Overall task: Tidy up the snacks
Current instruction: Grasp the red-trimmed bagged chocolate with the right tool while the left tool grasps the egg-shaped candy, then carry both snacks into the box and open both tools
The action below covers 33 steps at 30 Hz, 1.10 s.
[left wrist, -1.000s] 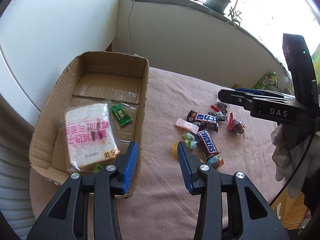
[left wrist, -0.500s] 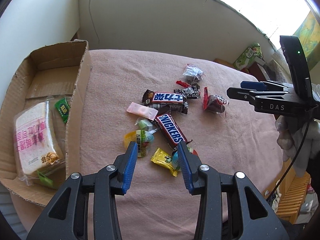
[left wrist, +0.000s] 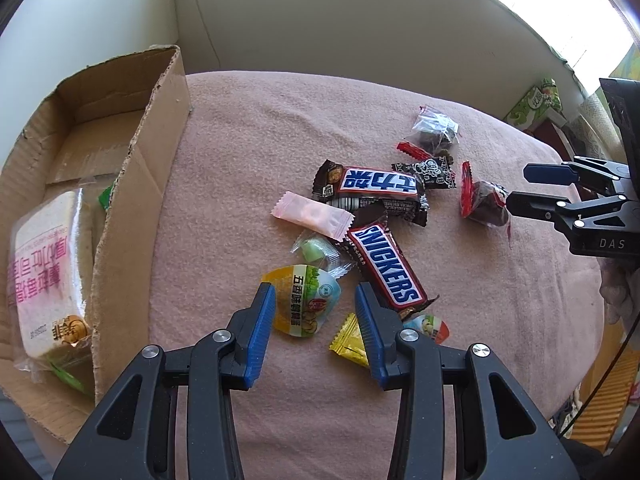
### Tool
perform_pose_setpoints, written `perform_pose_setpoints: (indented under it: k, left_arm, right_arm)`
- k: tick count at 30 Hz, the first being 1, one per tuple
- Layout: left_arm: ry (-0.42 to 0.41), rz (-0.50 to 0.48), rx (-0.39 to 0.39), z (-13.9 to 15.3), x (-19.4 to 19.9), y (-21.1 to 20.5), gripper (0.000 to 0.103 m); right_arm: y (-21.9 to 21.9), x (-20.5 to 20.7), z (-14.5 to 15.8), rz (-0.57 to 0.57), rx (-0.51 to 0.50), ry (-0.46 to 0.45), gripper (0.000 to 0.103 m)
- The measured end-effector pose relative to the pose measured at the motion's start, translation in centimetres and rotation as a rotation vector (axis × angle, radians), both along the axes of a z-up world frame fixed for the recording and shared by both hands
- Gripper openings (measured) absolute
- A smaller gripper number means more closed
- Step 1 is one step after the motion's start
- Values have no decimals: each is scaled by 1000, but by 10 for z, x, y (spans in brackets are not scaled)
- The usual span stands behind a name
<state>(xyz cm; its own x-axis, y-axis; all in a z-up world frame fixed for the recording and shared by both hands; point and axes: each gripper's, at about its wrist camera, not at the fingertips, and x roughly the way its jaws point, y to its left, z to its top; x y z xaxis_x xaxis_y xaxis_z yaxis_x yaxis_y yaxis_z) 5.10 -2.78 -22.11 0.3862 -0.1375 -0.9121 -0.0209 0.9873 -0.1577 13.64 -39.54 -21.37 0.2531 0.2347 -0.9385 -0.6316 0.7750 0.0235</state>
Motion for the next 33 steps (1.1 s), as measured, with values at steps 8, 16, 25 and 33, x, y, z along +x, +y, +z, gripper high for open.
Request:
perform_pose_setpoints:
  k: [8,16,25,33]
  left_arm:
    - [13,25,13,-12,-1,2,40]
    - [-6,22,33,-16,2,-7,39]
    - [-24,32,22,-15,-4,0,33]
    - [-21,45,-10,-6,-10,5,32]
  right_arm:
    - [2,8,-16,77,2,23,70]
    - [12,11,-27,120,4,53,68]
    - [35,5,-40,177,-41,66,36]
    - [25,4,-35,134,2,86,35]
